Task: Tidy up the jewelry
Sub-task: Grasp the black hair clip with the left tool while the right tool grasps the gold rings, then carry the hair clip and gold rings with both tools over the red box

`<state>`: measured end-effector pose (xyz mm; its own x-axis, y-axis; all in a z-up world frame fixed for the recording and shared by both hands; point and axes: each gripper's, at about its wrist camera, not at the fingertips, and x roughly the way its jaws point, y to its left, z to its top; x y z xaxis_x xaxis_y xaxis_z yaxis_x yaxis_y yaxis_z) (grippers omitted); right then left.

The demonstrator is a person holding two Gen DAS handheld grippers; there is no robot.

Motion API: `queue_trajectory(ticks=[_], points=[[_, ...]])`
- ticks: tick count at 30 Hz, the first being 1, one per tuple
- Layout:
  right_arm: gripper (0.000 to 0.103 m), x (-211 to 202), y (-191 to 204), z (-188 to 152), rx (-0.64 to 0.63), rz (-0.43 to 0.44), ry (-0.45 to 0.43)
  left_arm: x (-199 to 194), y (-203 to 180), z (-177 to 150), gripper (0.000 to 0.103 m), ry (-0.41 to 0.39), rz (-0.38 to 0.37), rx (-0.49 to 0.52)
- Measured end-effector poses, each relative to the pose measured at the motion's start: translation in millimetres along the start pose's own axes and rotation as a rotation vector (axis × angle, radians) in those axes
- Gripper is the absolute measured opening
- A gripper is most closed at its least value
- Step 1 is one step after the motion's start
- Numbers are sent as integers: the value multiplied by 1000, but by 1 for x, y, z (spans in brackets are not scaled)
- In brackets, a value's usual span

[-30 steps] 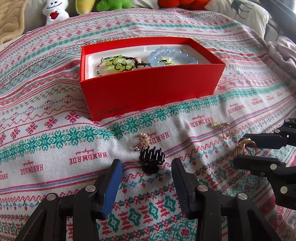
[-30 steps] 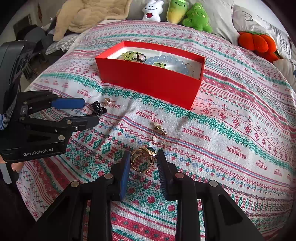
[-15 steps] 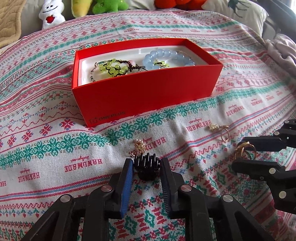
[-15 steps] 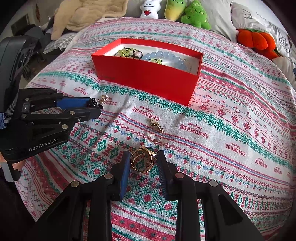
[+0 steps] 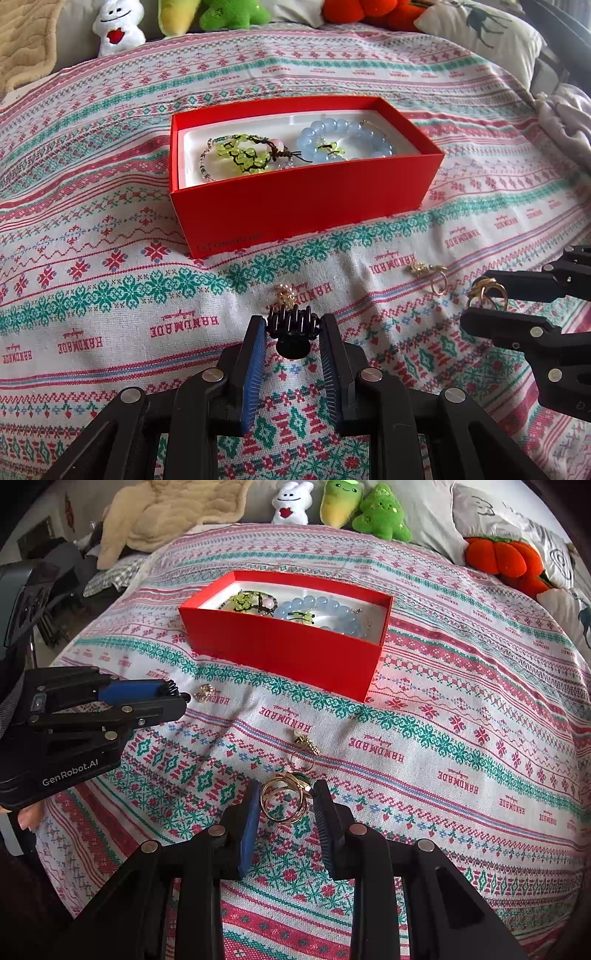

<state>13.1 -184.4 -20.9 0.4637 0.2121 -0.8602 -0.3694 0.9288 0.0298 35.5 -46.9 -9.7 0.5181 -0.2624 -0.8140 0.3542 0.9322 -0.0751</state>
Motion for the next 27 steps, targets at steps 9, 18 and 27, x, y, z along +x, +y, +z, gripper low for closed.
queue_trajectory(ticks=[9,18,27], points=[[31,-12,-5,16,63,12,-24,-10,7,11,24,-4,-2,-51],[31,-18,-3,35,89,27,-44,-20,14,29,24,-32,-13,-103],[31,-21,-12,58,117,22,-95,-21,17,54,24,-108,-9,-92]])
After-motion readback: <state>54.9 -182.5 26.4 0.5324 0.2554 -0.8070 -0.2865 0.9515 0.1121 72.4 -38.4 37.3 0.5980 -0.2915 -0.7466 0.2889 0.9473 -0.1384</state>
